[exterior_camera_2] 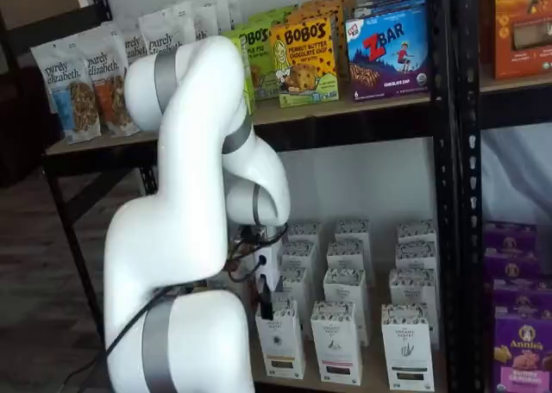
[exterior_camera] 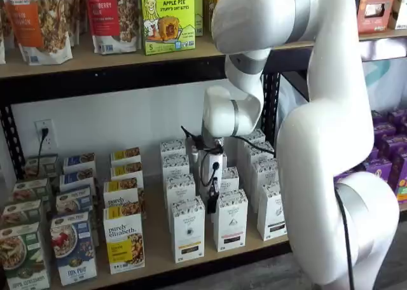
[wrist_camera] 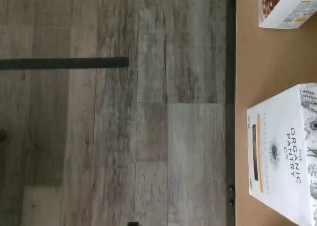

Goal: Pick up the white box with a yellow strip in the middle, on the bottom shelf, the fourth box from the left

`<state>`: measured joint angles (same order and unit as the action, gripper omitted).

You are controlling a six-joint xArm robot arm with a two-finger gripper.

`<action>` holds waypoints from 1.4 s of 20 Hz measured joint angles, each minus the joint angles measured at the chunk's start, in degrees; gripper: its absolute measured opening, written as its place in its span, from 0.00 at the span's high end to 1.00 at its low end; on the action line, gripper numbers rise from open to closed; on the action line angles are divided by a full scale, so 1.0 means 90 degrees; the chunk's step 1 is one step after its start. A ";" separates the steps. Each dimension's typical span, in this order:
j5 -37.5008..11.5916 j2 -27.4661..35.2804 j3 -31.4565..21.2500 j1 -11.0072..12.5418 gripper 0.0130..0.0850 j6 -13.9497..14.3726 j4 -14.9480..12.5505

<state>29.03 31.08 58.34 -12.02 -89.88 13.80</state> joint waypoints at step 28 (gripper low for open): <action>-0.0237 0.0928 0.0898 0.0145 0.00 -0.1051 0.1009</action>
<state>26.91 39.43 66.42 -10.72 -99.34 22.88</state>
